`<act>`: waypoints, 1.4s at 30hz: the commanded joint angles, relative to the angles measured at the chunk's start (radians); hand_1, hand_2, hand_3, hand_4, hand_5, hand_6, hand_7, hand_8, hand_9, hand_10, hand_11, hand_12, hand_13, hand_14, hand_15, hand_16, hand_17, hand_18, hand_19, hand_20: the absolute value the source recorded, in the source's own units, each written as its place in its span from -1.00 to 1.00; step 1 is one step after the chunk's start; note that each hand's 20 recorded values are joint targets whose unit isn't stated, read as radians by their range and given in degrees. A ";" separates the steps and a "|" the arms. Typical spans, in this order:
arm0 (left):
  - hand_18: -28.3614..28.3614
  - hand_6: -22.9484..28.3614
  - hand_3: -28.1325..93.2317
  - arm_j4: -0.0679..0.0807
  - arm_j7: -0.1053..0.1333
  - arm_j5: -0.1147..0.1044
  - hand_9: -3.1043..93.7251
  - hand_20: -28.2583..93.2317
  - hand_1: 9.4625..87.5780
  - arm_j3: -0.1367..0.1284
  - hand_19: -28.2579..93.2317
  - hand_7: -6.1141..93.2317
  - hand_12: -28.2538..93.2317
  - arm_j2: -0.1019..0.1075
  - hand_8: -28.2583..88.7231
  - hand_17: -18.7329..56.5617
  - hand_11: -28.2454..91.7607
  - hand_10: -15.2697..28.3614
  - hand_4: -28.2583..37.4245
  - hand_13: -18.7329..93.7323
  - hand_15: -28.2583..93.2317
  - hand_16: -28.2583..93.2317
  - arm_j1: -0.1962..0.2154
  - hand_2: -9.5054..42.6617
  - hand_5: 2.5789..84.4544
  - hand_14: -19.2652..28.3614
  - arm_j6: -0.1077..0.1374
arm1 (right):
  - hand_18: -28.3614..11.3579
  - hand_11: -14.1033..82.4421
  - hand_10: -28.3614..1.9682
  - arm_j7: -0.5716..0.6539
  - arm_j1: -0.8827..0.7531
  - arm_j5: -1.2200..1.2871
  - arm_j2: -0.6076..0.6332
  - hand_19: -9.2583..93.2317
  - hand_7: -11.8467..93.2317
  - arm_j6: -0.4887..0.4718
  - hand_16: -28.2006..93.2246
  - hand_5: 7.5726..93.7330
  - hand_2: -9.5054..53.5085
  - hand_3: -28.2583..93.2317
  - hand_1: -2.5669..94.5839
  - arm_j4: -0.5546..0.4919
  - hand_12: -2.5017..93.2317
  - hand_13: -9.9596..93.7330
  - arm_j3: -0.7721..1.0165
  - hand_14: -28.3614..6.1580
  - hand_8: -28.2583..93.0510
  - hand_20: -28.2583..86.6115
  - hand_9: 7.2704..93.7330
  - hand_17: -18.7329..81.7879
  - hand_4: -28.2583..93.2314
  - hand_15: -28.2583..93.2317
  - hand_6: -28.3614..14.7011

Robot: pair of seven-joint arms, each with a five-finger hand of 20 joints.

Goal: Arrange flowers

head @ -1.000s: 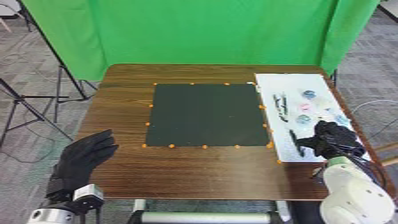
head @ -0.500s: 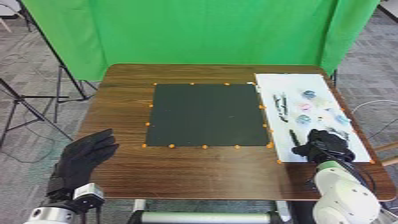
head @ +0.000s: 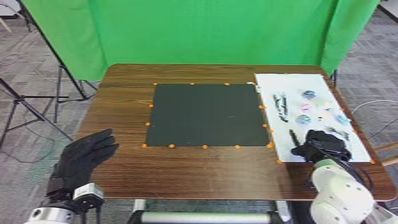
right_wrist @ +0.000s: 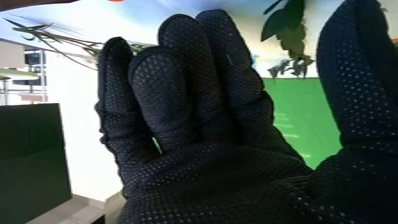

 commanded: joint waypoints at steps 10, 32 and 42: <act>0.81 0.43 0.76 -0.005 -0.014 0.005 -0.16 -0.35 -0.53 -0.007 0.48 -0.53 -0.38 -0.014 -0.68 -0.74 0.05 0.71 -0.65 -0.21 0.52 -0.77 0.002 -0.42 0.04 1.00 -0.017 | -0.99 0.44 -0.51 0.011 0.001 0.014 -0.005 0.86 0.34 -0.108 -0.09 0.20 -0.84 0.66 -0.20 0.012 -0.37 0.39 -0.064 -0.41 -0.38 -0.23 0.37 -0.05 -0.97 0.78 -0.02; 0.81 0.43 0.76 -0.012 -0.022 0.007 -0.16 -0.35 -0.53 -0.054 0.48 -0.53 -0.38 0.007 -0.68 -0.74 0.05 0.71 -0.65 -0.22 0.52 -0.78 0.030 -0.43 0.04 1.00 -0.028 | -0.95 0.39 -0.27 0.028 0.034 -0.008 0.029 0.91 0.37 -0.032 -0.05 0.29 -0.85 0.65 0.16 0.008 -0.19 0.50 -0.074 -0.21 -0.28 -0.14 0.51 -0.03 -1.00 0.80 0.13; 0.81 0.43 0.76 -0.024 0.005 -0.007 -0.16 -0.35 -0.53 -0.103 0.48 -0.53 -0.38 0.039 -0.68 -0.74 0.04 0.71 -0.65 -0.22 0.52 -0.77 0.086 -0.43 0.04 1.00 -0.012 | -0.96 0.40 -0.26 0.003 0.103 -0.003 0.079 0.92 0.37 0.013 -0.04 0.30 -0.86 0.67 0.17 -0.059 -0.16 0.51 -0.067 -0.21 -0.27 -0.11 0.53 -0.02 -1.00 0.82 0.12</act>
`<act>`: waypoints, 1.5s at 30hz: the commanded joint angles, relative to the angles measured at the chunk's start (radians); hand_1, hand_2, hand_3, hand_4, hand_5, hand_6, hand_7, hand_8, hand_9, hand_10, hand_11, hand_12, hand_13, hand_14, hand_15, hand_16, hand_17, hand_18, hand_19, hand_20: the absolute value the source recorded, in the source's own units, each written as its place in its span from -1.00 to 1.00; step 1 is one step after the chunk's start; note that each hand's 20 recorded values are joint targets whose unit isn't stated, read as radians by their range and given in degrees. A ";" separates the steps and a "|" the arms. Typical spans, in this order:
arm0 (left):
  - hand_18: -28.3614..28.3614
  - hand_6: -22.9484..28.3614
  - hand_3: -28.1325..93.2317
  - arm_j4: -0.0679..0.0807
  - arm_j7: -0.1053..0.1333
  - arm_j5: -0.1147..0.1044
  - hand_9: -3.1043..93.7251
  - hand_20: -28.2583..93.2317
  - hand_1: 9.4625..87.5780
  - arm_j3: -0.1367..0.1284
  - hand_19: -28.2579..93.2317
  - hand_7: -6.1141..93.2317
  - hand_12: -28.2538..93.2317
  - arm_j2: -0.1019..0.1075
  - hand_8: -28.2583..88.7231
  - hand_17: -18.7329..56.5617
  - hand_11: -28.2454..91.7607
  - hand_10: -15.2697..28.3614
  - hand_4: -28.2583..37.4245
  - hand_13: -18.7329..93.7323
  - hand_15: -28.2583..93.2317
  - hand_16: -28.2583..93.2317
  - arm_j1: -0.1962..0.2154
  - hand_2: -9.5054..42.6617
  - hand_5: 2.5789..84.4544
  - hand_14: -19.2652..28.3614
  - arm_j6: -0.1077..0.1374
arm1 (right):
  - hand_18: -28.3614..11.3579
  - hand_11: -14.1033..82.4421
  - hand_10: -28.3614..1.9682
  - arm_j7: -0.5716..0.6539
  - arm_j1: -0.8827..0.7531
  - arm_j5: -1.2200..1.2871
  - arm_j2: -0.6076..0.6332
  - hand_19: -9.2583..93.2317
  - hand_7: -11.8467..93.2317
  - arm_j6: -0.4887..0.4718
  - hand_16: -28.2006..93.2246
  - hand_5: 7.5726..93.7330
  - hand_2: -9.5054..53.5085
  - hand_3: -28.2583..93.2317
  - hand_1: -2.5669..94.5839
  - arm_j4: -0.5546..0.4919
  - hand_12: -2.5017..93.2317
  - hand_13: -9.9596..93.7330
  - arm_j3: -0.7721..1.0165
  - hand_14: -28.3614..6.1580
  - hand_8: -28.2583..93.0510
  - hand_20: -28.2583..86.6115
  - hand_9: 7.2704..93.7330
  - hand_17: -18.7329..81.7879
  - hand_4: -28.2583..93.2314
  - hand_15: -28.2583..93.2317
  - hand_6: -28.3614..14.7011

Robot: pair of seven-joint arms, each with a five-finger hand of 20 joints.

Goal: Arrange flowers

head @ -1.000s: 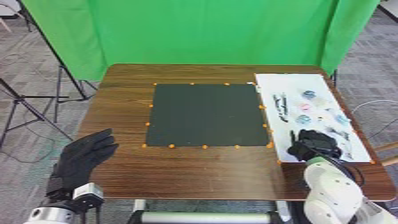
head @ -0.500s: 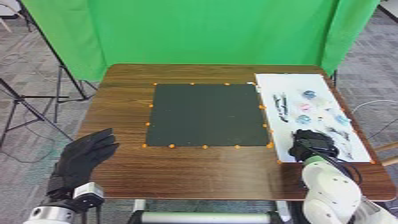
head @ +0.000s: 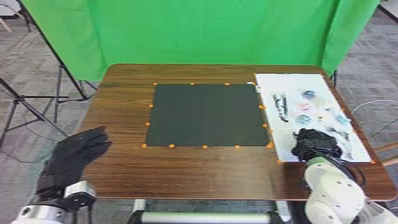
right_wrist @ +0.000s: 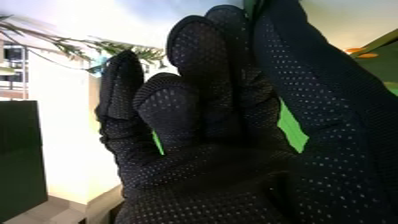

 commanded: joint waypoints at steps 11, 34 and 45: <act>0.81 0.43 0.76 -0.021 0.052 -0.024 -0.16 -0.35 -0.53 -0.047 0.47 -0.53 -0.38 0.049 -0.68 -0.75 0.04 0.71 -0.65 -0.22 0.51 -0.77 0.087 -0.43 0.04 1.00 0.018 | -0.98 0.40 -0.27 -0.064 0.208 0.052 0.058 0.93 0.34 0.028 -0.04 0.32 -0.87 0.68 0.17 -0.116 -0.15 0.52 -0.062 -0.22 -0.26 -0.09 0.54 -0.01 -1.00 0.82 0.10; 0.81 0.42 0.77 -0.013 -0.024 -0.002 -0.16 -0.35 -0.53 -0.121 0.47 -0.53 -0.38 0.004 -0.68 -0.74 0.04 0.70 -0.63 -0.22 0.51 -0.77 0.085 -0.44 0.04 1.00 -0.036 | -1.00 0.41 -0.27 -0.193 0.694 0.054 -0.349 0.94 0.31 -0.109 -0.04 0.35 -0.89 0.69 0.17 0.122 -0.15 0.54 -0.551 -0.21 -0.24 -0.07 0.56 0.00 -1.00 0.83 0.10; 0.81 0.42 0.77 0.031 -0.038 0.013 -0.16 -0.35 -0.53 -0.045 0.47 -0.53 -0.38 0.014 -0.68 -0.74 0.04 0.70 -0.64 -0.22 0.51 -0.77 -0.046 -0.44 0.04 1.00 -0.075 | -1.00 0.42 -0.24 -0.208 0.708 -0.001 -0.483 0.94 0.32 -0.089 -0.04 0.35 -0.89 0.70 0.16 0.298 -0.16 0.54 -0.630 -0.21 -0.24 -0.06 0.56 0.00 -1.00 0.83 0.11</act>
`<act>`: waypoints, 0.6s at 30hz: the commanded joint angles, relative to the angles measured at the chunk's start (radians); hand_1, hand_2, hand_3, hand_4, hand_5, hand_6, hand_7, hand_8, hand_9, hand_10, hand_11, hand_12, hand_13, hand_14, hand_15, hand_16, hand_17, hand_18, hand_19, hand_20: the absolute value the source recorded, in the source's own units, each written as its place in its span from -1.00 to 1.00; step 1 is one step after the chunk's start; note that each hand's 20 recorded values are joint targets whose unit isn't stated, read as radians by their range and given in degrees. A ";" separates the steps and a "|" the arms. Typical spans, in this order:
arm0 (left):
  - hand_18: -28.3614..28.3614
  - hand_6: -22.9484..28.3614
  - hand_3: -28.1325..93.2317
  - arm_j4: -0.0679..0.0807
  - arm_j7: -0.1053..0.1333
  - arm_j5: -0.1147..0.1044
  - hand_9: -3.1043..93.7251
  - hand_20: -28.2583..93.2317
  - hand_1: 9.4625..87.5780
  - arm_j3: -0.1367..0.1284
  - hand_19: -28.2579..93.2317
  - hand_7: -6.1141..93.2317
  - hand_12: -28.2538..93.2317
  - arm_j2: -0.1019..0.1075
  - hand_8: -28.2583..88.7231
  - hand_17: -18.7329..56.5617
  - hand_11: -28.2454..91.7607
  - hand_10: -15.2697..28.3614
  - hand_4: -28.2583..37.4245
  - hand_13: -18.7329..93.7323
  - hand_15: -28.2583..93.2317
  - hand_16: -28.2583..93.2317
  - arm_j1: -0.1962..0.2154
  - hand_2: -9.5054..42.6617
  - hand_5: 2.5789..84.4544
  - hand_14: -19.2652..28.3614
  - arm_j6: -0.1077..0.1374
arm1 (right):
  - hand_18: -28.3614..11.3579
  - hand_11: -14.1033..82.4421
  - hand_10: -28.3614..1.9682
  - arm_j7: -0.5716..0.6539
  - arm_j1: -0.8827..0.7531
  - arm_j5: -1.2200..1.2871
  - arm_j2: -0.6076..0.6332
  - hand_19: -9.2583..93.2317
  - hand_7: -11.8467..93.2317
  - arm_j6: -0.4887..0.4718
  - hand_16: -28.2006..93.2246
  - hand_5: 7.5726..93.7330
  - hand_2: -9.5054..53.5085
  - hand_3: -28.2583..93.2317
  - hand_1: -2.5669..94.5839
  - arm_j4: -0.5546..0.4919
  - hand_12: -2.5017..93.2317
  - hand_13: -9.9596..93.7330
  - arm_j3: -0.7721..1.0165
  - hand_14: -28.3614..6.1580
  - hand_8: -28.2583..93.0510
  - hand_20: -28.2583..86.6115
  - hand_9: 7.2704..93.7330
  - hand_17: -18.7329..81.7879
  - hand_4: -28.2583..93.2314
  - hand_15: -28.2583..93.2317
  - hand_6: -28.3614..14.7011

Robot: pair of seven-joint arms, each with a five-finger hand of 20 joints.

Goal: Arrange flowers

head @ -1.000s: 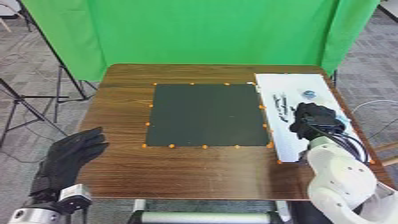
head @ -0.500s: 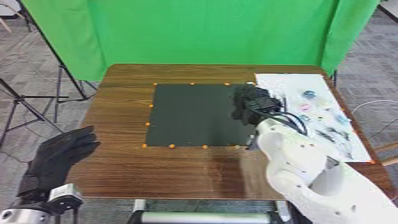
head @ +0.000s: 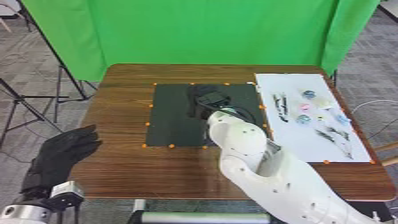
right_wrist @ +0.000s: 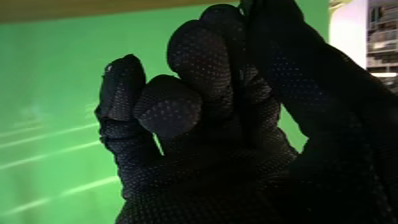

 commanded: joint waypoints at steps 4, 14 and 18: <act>0.81 0.42 0.77 0.030 -0.023 0.023 -0.16 -0.34 -0.53 0.062 0.47 -0.53 -0.38 0.000 -0.68 -0.74 0.04 0.70 -0.64 -0.22 0.51 -0.77 -0.104 -0.44 0.04 1.00 -0.054 | -1.00 0.42 -0.23 0.047 -0.002 -0.041 -0.090 0.94 0.33 0.114 -0.04 0.34 -0.90 0.71 0.15 0.140 -0.17 0.55 -0.104 -0.20 -0.25 -0.06 0.56 0.00 -1.00 0.83 0.13; 0.81 0.42 0.77 0.038 0.003 0.018 -0.15 -0.34 -0.53 0.094 0.47 -0.53 -0.38 0.018 -0.68 -0.74 0.04 0.70 -0.64 -0.22 0.51 -0.77 -0.133 -0.44 0.04 1.00 -0.048 | -1.00 0.44 -0.20 0.068 -0.038 -0.055 -0.157 0.95 0.36 0.053 -0.05 0.35 -0.91 0.72 0.13 0.196 -0.19 0.57 -0.073 -0.18 -0.28 -0.07 0.58 0.02 -1.00 0.83 0.17; 0.81 0.42 0.77 0.035 0.008 0.018 -0.15 -0.34 -0.53 0.087 0.47 -0.53 -0.38 0.016 -0.68 -0.74 0.04 0.70 -0.64 -0.22 0.51 -0.77 -0.129 -0.45 0.04 1.00 -0.043 | -1.00 0.44 -0.19 0.072 -0.051 -0.031 -0.164 0.95 0.36 0.049 -0.06 0.35 -0.93 0.73 0.11 0.193 -0.20 0.58 -0.067 -0.19 -0.29 -0.08 0.59 0.02 -0.99 0.82 0.19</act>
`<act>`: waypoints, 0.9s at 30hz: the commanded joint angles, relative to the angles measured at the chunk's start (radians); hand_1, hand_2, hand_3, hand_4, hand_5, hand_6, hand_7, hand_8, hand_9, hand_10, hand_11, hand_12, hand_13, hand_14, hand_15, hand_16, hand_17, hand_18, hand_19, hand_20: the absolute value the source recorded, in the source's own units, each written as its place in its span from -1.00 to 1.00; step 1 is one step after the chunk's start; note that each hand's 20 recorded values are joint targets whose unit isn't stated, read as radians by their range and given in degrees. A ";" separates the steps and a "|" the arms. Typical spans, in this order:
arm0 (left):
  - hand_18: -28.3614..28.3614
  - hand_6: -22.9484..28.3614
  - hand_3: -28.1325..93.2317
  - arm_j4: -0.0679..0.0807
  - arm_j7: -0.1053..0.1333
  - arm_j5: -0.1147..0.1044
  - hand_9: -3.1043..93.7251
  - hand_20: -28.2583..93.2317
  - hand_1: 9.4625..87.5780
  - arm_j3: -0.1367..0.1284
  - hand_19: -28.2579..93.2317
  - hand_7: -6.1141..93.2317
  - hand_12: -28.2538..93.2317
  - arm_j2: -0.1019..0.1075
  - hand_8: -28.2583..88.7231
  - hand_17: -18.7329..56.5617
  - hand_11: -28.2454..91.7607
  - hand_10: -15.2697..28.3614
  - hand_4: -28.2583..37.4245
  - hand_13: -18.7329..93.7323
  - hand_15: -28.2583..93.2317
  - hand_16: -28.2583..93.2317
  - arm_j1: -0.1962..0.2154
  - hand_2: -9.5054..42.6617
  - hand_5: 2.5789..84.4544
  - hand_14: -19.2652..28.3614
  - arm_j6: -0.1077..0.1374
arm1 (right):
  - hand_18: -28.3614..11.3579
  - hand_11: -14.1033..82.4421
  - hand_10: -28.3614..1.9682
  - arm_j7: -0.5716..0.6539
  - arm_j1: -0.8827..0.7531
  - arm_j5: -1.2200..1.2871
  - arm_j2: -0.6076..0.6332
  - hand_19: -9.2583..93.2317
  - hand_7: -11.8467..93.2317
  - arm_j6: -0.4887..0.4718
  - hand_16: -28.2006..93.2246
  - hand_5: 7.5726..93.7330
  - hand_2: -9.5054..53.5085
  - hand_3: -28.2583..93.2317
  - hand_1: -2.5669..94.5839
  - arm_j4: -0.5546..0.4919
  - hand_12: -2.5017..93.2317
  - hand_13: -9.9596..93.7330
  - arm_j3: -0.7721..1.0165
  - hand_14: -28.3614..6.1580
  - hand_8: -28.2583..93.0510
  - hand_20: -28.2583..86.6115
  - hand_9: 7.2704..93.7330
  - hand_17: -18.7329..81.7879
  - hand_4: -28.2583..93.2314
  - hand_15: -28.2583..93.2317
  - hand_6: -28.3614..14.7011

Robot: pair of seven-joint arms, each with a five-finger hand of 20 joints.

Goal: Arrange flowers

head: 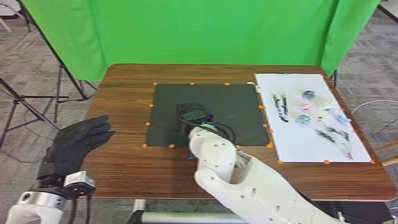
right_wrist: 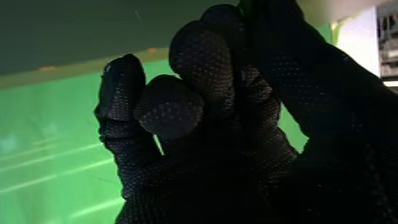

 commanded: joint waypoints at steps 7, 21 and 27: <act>0.81 0.42 0.77 0.007 0.022 -0.004 -0.15 -0.34 -0.53 0.011 0.47 -0.53 -0.38 0.017 -0.68 -0.74 0.04 0.70 -0.64 -0.22 0.51 -0.77 -0.004 -0.45 0.04 1.00 0.001 | -1.00 0.48 -0.23 0.002 -0.057 -0.007 -0.062 0.96 0.35 -0.071 -0.07 0.42 -0.96 0.70 0.07 0.009 -0.30 0.60 0.046 -0.19 -0.28 -0.10 0.62 0.02 -0.96 0.81 0.21; 0.81 0.42 0.77 0.009 0.007 0.002 -0.15 -0.34 -0.52 0.011 0.47 -0.53 -0.38 0.024 -0.68 -0.74 0.04 0.71 -0.64 -0.22 0.51 -0.77 -0.024 -0.44 0.04 1.00 -0.005 | -1.00 0.47 -0.27 0.011 -0.068 0.008 -0.089 0.96 0.31 -0.104 -0.05 0.43 -0.94 0.66 -0.07 0.022 -0.32 0.59 0.048 -0.23 -0.27 -0.12 0.61 0.02 -0.97 0.80 0.17; 0.81 0.42 0.77 0.007 0.007 0.003 -0.15 -0.34 -0.53 0.013 0.47 -0.53 -0.38 0.025 -0.68 -0.74 0.04 0.70 -0.64 -0.22 0.51 -0.77 -0.020 -0.45 0.04 1.00 0.000 | -1.00 0.47 -0.27 0.006 -0.071 0.000 -0.104 0.95 0.29 -0.117 -0.05 0.44 -0.92 0.66 -0.11 0.026 -0.32 0.59 0.062 -0.24 -0.27 -0.13 0.61 0.02 -0.97 0.80 0.15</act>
